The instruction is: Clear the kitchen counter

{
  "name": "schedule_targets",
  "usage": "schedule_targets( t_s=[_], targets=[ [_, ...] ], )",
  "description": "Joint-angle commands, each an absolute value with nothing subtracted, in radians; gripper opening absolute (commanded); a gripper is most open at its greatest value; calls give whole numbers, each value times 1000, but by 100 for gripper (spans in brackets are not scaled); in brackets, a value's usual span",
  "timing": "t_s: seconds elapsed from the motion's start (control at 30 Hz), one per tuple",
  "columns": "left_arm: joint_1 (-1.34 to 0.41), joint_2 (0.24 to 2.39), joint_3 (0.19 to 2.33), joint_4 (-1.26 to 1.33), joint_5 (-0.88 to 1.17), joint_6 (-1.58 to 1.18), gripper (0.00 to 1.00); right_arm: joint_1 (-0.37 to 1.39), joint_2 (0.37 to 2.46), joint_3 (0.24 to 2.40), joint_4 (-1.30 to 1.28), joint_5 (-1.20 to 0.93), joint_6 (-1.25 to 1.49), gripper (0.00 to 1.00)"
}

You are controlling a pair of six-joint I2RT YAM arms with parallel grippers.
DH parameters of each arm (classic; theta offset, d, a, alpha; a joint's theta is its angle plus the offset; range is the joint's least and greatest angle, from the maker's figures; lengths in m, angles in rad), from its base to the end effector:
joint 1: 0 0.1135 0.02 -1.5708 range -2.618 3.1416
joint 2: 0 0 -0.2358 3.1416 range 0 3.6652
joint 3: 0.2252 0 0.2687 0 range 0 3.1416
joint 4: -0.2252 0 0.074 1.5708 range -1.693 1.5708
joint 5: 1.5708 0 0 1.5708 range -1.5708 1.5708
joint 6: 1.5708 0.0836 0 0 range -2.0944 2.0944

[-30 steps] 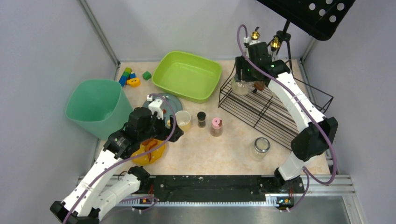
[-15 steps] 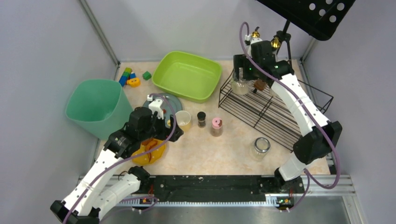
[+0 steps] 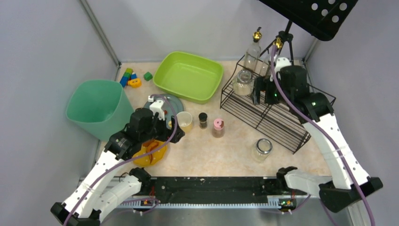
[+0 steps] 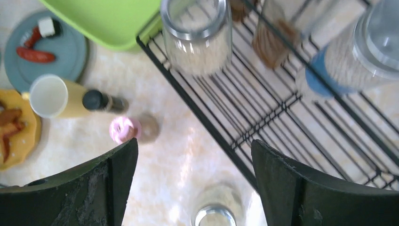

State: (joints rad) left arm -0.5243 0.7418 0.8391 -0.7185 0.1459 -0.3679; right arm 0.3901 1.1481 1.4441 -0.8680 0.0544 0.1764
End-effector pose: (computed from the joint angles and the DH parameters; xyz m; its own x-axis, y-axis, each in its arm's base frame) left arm 0.1917 -0.1249 0.2668 -0.6851 -0.0149 -0.7283 0.3764 0.8487 -0.3714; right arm 0.2687 0.1056 0.3771 -0.5521 -0.0375 -0.8329 -0.2443 0.9624 0.1186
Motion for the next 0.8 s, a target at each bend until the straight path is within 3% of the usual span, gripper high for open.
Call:
schedule_targets(
  t_s=[0.0,0.4,0.77],
  targets=[
    [-520,726,831,-684,163,-361,99,391,1062,1338,-993,56,199,87],
    [-520,703,830,-683,170,-360,99,391,865,1099,-1161,33,416,85],
    [-520,711,830,-682,184,-357,99,395,872,961,-1177,55,478,85]
  ],
)
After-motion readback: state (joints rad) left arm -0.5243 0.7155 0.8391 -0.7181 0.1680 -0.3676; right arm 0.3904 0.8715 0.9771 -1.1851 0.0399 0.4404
